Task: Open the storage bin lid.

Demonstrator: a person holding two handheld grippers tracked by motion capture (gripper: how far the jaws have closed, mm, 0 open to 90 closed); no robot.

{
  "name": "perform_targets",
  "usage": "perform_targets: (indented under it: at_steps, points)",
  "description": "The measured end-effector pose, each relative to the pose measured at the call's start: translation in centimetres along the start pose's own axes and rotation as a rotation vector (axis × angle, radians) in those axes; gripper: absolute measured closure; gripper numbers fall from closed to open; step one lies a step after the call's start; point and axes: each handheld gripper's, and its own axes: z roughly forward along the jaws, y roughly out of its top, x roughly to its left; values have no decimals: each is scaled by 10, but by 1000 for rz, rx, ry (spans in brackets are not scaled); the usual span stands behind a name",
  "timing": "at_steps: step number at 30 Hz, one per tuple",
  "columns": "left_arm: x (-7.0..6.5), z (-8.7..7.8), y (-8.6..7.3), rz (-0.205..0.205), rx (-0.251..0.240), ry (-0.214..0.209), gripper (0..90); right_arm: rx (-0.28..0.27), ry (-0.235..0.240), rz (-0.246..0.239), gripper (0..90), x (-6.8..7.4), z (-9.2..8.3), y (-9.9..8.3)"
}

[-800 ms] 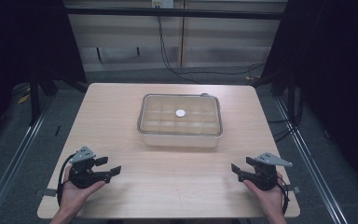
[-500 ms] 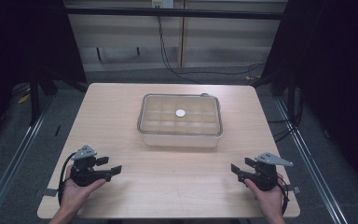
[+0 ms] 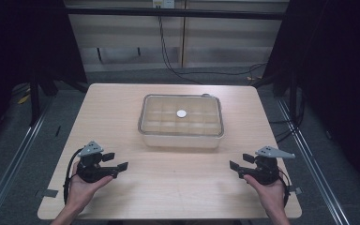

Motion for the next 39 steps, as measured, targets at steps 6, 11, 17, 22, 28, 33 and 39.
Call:
perform_targets:
  at_steps: [6, 11, 17, 22, 28, 33, 39]
  points:
    - [3, 4, 12, 8, -1, -23, 280, 11, 26, -2, 324, -1, 7, 11]
    - [5, 6, 24, 21, -8, -31, 280, 18, 62, -37, 322, 4, 10, 21]
    - [9, 10, 36, 24, -21, -35, 291, 12, 67, -36, 299, 3, 11, 29]
    - [13, 15, 50, 19, -26, -17, 300, 17, 70, -38, 272, 2, 22, 42]
    - [3, 16, 60, 49, -23, -25, 342, 16, 107, -51, 281, -1, 33, 62]
    - [7, 25, 65, 33, 7, -29, 322, -6, 115, -44, 280, -5, 36, 72]
    - [17, 38, 75, 19, 24, -5, 285, 10, 106, -39, 277, -11, 44, 82]
